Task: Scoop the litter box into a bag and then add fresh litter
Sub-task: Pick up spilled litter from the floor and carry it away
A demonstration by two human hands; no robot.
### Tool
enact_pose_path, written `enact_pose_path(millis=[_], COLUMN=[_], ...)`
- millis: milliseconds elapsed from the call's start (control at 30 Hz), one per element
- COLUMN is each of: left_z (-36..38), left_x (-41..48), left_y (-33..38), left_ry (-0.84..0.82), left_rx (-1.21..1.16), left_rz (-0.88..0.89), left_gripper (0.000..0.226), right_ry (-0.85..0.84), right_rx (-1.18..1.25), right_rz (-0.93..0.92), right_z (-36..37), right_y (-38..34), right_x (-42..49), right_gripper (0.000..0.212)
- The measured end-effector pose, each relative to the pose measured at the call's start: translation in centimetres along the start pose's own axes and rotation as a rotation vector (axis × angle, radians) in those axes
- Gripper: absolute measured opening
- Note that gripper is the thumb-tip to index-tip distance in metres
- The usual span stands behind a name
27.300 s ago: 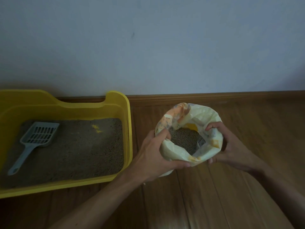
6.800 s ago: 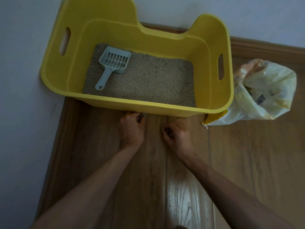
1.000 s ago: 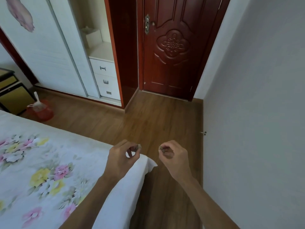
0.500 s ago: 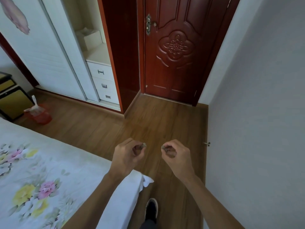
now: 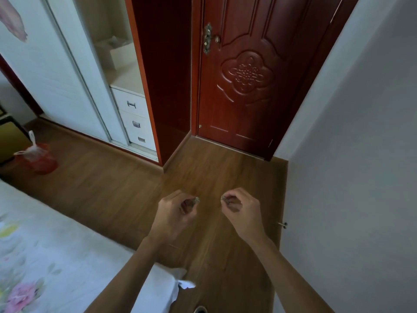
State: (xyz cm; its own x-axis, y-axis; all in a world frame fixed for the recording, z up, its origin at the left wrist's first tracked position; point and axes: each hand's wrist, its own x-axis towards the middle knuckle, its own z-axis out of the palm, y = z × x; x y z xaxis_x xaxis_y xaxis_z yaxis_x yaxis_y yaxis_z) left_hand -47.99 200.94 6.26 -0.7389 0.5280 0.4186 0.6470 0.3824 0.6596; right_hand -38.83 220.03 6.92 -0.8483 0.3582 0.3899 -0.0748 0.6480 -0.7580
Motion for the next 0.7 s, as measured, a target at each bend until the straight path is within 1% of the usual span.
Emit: enact_pose_path(millis=[133, 233, 300, 400, 467, 600, 700], left_z=[0.7, 1.5, 1.8, 2.5, 2.9, 3.1, 2.7], left_x=[3.2, 5.5, 7.0, 9.5, 11.3, 14.5, 15.9], left_y=[-1.0, -2.1, -2.9, -3.3, -3.6, -4.8, -5.4], left_ry=[0.018, 0.027, 0.03, 0.027, 0.055, 0.143, 0.176], left_rx=[0.012, 0.036, 0.046, 0.084, 0.1, 0.132, 0.169], left_rz=[-0.013, -0.014, -0.034, -0.056, -0.096, -0.204, -0.228], left_gripper=[0.015, 0.03, 0.034, 0.025, 0.021, 0.03, 0.024], right_ry=[-0.022, -0.073, -0.109, -0.154, -0.183, -0.224, -0.253], right_rx=[0.03, 0.053, 0.058, 0.072, 0.092, 0.113, 0.106], right_rz=[0.011, 0.018, 0.014, -0.007, -0.031, -0.089, -0.144], right_z=[-0.1, 0.3, 0.7, 1.2, 1.6, 2.5, 3.3], right_y=[1.2, 2.6, 3.6, 5.3, 6.4, 7.8, 8.2], right_x=[3.8, 6.5, 8.3, 11.9, 14.6, 20.1, 22.8], right_gripper=[0.016, 0.018, 0.018, 0.019, 0.02, 0.019, 0.016])
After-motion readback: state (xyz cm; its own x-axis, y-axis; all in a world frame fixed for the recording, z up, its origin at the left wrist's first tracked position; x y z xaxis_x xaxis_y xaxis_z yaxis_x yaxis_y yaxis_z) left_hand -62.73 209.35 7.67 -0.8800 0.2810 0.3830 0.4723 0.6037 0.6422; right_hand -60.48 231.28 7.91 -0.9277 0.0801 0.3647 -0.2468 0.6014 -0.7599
